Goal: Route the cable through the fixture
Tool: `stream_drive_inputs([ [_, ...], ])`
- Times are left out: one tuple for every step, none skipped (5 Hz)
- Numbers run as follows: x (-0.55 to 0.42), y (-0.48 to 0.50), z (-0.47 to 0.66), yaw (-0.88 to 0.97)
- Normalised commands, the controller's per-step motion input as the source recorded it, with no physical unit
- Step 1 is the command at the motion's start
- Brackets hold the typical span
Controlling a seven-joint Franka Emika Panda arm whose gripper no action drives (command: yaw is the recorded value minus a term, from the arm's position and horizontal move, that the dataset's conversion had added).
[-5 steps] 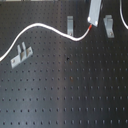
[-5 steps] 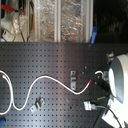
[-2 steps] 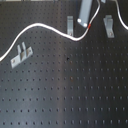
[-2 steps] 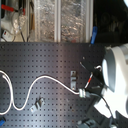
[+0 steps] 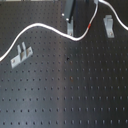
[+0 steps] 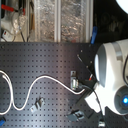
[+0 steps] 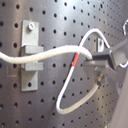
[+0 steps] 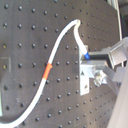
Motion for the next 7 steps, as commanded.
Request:
stream_drive_inputs([
  [0.006, -0.006, 0.00, 0.00],
  [-0.027, -0.210, 0.08, -0.24],
  [0.000, 0.000, 0.02, 0.00],
  [-0.280, 0.068, 0.20, 0.13],
  [0.000, 0.000, 0.01, 0.00],
  [-0.031, -0.028, 0.39, 0.00],
  [0.002, 0.002, 0.18, 0.00],
])
